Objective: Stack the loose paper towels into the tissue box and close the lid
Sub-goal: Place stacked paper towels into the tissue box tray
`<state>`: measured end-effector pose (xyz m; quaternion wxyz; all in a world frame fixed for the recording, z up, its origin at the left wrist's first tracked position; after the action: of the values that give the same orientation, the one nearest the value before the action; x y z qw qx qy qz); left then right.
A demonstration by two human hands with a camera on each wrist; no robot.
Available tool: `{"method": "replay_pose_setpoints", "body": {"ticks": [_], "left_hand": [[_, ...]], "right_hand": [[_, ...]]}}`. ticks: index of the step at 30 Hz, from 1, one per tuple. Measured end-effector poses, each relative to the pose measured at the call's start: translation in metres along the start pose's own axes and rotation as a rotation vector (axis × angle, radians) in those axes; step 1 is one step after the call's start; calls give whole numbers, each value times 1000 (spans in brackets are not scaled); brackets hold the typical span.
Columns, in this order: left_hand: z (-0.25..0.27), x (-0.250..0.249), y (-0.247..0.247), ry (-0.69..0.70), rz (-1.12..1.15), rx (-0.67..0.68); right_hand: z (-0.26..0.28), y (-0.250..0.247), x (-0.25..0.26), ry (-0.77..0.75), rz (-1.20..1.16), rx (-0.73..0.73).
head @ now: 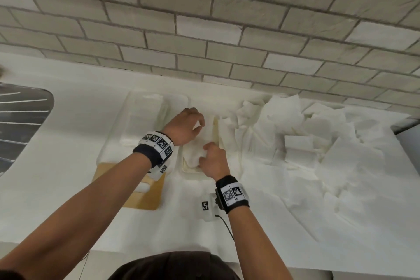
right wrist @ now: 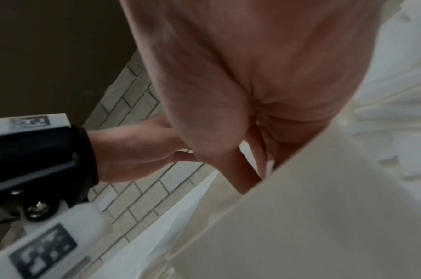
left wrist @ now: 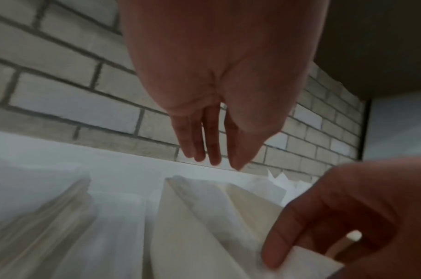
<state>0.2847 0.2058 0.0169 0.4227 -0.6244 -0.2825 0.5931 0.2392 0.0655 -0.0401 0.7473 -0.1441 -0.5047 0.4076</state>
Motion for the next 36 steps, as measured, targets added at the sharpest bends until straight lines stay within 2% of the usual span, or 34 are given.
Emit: {"method": "replay_pose_setpoints", "body": {"ticks": [3,6,9,11,13,14,17,20,22,25,28,30,32,34,36], "left_hand": [[-1,-9,25,20,-109,193],[-1,-9,53,-2,-296,372],[2,-7,78,26,-490,474],[5,-3,83,8,-506,489],[7,-6,74,-36,-409,449],[10,-10,66,-58,-340,403],[17,-33,38,-91,-224,169],[30,-64,23,-79,-106,-32],[38,-84,23,-41,6,-122],[48,-107,33,-28,173,-165],[50,-114,52,-130,364,-105],[48,-116,56,-189,573,-64],[44,-117,48,-187,772,-73],[39,-117,27,-145,892,-152],[38,-112,-3,-105,923,-296]], "right_hand": [[2,2,0,-5,152,80],[12,-7,0,-47,123,113],[21,-52,-3,-145,-80,-52],[19,-91,-23,-206,-75,-207],[8,-118,-60,-182,66,-268],[0,-126,-84,-134,192,-248],[-16,-131,-158,32,609,-78],[-17,-140,-194,18,709,-78],[-16,-149,-198,-45,637,-93],[-5,-162,-178,-197,326,-79],[24,-175,-119,-376,-32,-11],[47,-180,-74,-506,-145,49],[61,-180,-40,-599,-196,87],[64,-176,-18,-623,-290,119],[59,-167,-9,-583,-388,130]]}}
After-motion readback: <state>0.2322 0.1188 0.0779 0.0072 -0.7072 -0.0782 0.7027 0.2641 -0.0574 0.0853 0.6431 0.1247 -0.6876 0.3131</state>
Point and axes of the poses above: each hand's wrist, its own z-axis away from the middle knuckle, its own y-axis out of the palm, x = y × z, the point moved 8 cm from there along -z, towards the middle knuckle, and after that the axes turned 4 degrees about y, right-handed, at the moved point
